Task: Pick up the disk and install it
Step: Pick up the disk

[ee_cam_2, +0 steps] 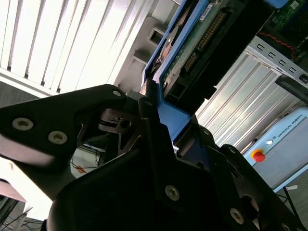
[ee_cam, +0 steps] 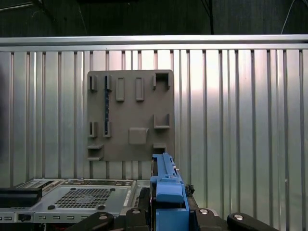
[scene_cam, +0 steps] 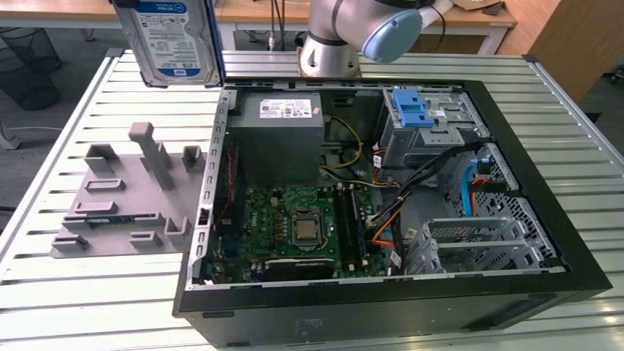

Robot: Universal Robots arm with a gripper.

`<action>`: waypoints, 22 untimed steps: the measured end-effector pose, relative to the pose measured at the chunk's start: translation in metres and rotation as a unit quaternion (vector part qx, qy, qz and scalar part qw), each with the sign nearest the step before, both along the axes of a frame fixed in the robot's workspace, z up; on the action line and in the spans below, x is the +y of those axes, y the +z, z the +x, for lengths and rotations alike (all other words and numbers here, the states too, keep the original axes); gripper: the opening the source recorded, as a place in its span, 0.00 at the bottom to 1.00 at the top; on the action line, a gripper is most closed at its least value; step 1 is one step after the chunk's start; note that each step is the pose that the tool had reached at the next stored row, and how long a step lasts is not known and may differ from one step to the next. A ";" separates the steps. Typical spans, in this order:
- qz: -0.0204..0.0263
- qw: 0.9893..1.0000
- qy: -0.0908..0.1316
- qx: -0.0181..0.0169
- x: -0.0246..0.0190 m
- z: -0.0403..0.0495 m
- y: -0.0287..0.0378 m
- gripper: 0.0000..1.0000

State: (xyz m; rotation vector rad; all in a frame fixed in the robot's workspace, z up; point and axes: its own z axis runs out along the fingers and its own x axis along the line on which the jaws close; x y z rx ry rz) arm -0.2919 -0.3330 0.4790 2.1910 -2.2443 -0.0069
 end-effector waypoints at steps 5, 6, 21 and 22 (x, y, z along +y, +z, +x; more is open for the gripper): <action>0.000 1.000 0.000 0.000 0.0000 0.0025 0.0000 0.36; 0.000 1.000 0.000 0.000 0.0000 0.0032 0.0000 0.36; 0.000 1.000 0.000 0.000 0.0000 0.0134 0.0000 0.36; 0.000 1.000 0.000 0.000 -0.0001 0.0135 0.0000 0.36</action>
